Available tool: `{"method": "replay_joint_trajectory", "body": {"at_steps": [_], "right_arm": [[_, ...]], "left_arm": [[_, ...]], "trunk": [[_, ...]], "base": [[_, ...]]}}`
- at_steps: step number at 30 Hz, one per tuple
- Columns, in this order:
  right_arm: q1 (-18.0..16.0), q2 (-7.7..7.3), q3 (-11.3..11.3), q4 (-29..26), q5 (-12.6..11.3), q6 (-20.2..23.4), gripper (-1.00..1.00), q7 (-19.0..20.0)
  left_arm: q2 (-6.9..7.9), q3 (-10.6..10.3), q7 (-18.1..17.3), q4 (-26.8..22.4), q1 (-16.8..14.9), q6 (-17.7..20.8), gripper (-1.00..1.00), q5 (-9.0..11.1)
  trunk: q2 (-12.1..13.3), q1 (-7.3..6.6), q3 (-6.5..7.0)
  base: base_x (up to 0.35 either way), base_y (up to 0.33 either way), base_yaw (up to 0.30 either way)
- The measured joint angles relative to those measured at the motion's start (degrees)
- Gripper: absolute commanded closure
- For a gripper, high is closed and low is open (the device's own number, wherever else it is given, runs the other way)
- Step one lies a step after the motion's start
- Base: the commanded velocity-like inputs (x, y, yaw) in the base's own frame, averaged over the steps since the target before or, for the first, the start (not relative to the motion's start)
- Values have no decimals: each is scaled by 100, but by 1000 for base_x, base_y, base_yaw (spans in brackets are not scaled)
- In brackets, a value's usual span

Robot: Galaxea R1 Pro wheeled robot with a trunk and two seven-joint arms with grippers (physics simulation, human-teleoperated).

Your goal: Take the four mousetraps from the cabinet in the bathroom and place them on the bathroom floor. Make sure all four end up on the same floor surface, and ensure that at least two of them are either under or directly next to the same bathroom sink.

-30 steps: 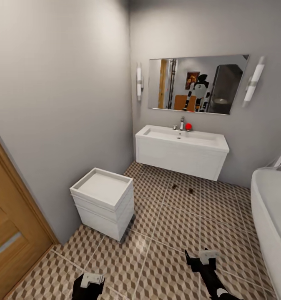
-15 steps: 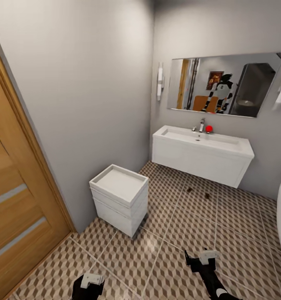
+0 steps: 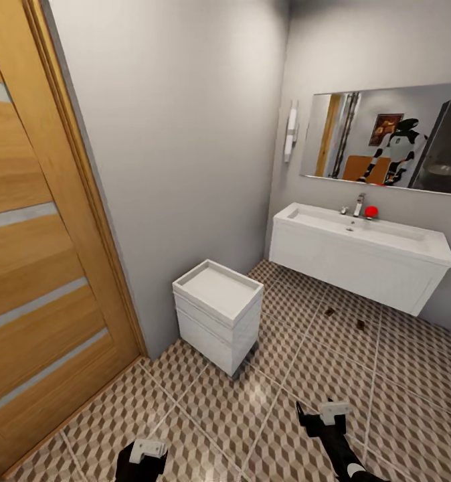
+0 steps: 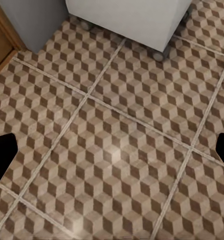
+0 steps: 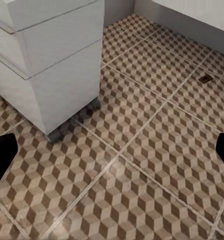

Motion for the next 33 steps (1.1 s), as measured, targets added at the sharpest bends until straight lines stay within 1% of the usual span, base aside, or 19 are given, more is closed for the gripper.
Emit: {"method": "replay_joint_trajectory", "body": {"at_steps": [7, 14, 33], "right_arm": [[-1, -2, 0, 0, 0, 0, -100, -7], [-3, 4, -5, 0, -2, -2, -100, -137], [-2, 12, -5, 1, -2, -2, -100, -143]], "left_arm": [[0, 0, 0, 1, 0, 0, -100, 0], [0, 0, 0, -2, 0, 0, -100, 0], [0, 0, 0, 1, 0, 2, -100, 0]], "trunk": [[0, 0, 0], [0, 0, 0], [0, 0, 0]], "base": [[-86, 0, 278], [-86, 0, 278], [-86, 0, 278]]}}
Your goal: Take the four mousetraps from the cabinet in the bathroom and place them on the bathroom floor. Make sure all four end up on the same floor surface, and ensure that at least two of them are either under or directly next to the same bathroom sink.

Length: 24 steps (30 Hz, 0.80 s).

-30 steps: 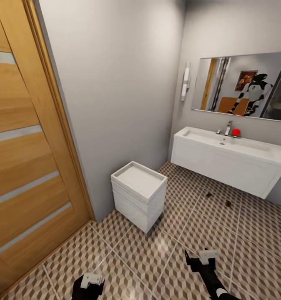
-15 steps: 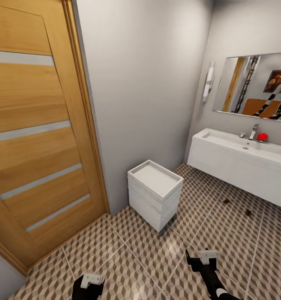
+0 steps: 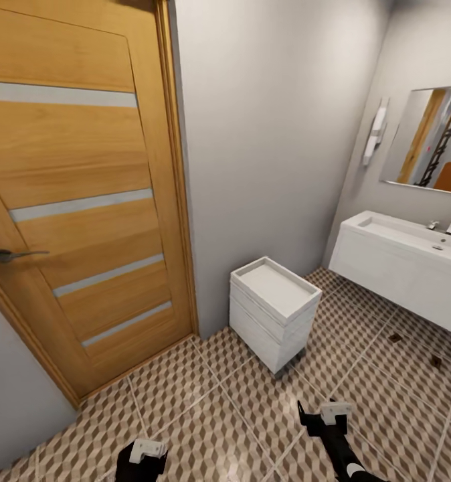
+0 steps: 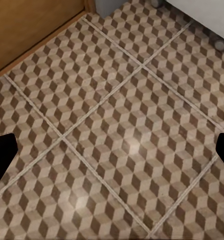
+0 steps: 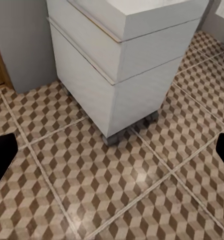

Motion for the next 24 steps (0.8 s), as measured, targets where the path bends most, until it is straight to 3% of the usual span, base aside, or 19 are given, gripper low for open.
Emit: {"method": "replay_joint_trajectory", "body": {"at_steps": [24], "right_arm": [[1, 9, 0, 0, 0, 0, -100, 0]], "left_arm": [[0, 0, 0, 0, 0, 68, -100, 0]], "trunk": [[0, 0, 0]], "base": [[-86, 0, 278]]}}
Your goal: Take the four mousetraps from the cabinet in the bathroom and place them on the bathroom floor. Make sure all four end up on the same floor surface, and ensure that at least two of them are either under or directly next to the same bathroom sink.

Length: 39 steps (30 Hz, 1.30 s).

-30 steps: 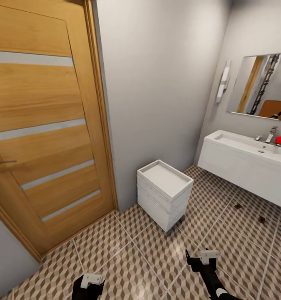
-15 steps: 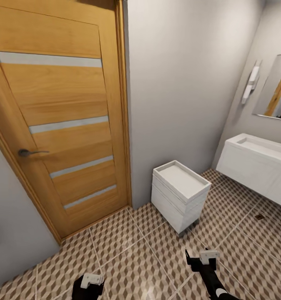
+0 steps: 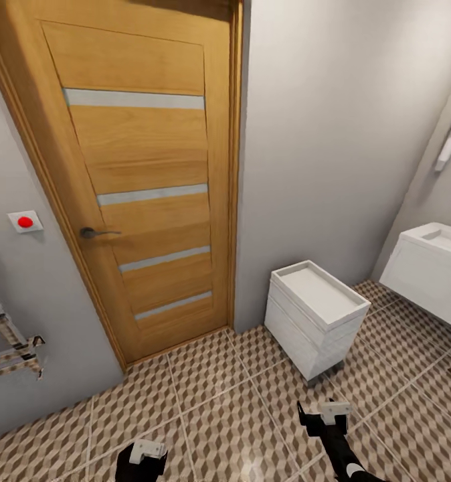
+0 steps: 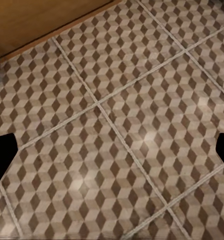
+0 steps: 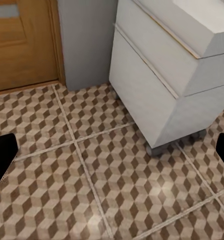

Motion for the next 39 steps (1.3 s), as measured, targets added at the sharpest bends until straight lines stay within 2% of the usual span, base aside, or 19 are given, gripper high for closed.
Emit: {"method": "replay_joint_trajectory", "body": {"at_steps": [39], "right_arm": [[1, 0, 2, -1, 1, 0, -100, 0]], "left_arm": [[-1, 0, 0, 1, 0, 1, -100, 4]], "trunk": [[1, 0, -33]], "base": [[-86, 0, 278]]}}
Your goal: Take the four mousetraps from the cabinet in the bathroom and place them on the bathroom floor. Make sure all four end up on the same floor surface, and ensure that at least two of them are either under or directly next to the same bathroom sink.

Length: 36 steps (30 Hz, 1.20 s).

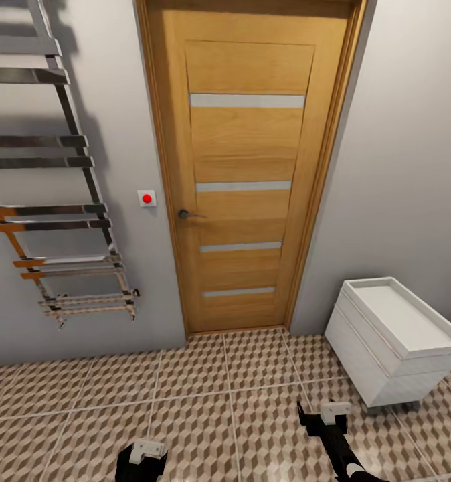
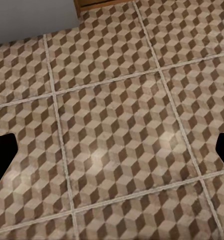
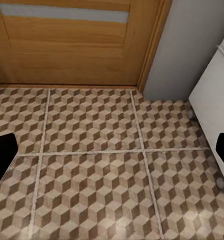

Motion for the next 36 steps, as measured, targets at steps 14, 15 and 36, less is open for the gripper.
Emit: {"method": "replay_joint_trajectory", "body": {"at_steps": [14, 15, 36], "right_arm": [[0, 0, -2, 1, -1, -1, -100, -68], [0, 0, -2, 1, -1, -1, -100, -69], [0, 0, -2, 1, -1, -1, -100, -76]], "left_arm": [[-2, 0, 0, -2, 0, 0, -100, -3], [-4, 0, 0, -2, 0, 0, -100, -3], [-25, 1, 0, -2, 0, 0, -100, -3]], "trunk": [[-1, 0, -58], [-1, 0, -62], [-1, 0, -147]], "base": [[-86, 0, 277], [-86, 0, 277], [-86, 0, 277]]}}
